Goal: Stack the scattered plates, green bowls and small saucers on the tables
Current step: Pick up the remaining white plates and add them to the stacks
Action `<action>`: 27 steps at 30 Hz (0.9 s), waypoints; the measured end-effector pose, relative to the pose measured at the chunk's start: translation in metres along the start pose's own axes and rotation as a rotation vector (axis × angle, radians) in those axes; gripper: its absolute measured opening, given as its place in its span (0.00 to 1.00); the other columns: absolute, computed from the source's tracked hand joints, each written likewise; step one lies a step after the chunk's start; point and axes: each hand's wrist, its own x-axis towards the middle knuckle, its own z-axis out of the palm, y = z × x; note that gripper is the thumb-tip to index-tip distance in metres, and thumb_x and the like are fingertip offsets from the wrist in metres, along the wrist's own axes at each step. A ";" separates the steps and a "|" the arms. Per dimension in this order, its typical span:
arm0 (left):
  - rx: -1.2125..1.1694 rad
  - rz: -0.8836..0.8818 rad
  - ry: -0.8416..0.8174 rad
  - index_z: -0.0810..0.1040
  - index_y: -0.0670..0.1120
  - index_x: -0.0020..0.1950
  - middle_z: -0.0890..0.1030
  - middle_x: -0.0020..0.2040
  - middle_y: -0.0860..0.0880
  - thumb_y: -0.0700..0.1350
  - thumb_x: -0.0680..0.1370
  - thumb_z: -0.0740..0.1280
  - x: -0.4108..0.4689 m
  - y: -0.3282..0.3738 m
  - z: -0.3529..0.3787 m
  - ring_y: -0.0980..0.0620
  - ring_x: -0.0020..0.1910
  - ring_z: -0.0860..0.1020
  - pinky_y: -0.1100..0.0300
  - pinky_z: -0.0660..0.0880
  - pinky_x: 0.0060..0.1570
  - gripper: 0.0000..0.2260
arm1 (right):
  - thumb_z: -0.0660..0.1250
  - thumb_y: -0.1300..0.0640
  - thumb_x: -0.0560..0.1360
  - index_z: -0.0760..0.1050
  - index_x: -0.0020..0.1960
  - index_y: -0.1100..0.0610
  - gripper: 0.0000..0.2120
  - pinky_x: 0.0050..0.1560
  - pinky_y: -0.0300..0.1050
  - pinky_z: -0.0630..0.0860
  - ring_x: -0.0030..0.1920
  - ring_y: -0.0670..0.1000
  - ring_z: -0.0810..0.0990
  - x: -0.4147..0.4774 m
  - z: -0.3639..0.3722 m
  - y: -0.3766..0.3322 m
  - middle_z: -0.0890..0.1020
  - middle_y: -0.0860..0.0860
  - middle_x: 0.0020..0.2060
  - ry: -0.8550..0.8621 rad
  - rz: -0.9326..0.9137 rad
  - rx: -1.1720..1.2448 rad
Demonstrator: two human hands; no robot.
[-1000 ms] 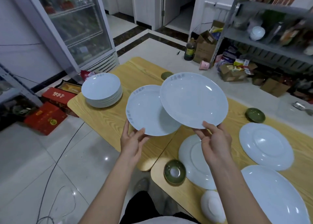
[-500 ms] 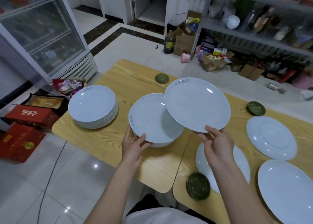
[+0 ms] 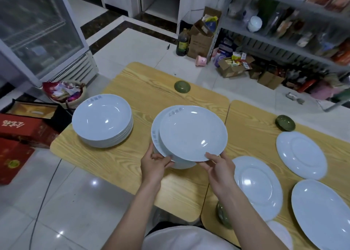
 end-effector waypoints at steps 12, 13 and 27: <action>0.045 0.015 -0.089 0.63 0.54 0.77 0.70 0.41 0.45 0.26 0.69 0.73 0.017 -0.005 -0.014 0.51 0.42 0.80 0.53 0.82 0.46 0.43 | 0.68 0.72 0.73 0.80 0.55 0.58 0.14 0.43 0.47 0.83 0.46 0.52 0.85 0.013 0.013 0.015 0.86 0.52 0.46 0.100 -0.109 -0.369; 0.045 0.016 -0.085 0.63 0.54 0.77 0.70 0.41 0.45 0.25 0.69 0.73 0.017 -0.005 -0.014 0.50 0.42 0.80 0.53 0.82 0.46 0.43 | 0.68 0.72 0.72 0.81 0.53 0.58 0.14 0.42 0.46 0.83 0.45 0.52 0.85 0.014 0.014 0.015 0.85 0.52 0.46 0.111 -0.120 -0.390; 0.084 0.028 -0.089 0.63 0.54 0.76 0.70 0.39 0.47 0.25 0.69 0.73 0.016 -0.003 -0.014 0.51 0.41 0.79 0.55 0.82 0.46 0.43 | 0.73 0.69 0.69 0.80 0.48 0.62 0.09 0.43 0.38 0.69 0.36 0.48 0.68 0.034 0.012 0.031 0.67 0.51 0.34 0.230 -0.128 -0.552</action>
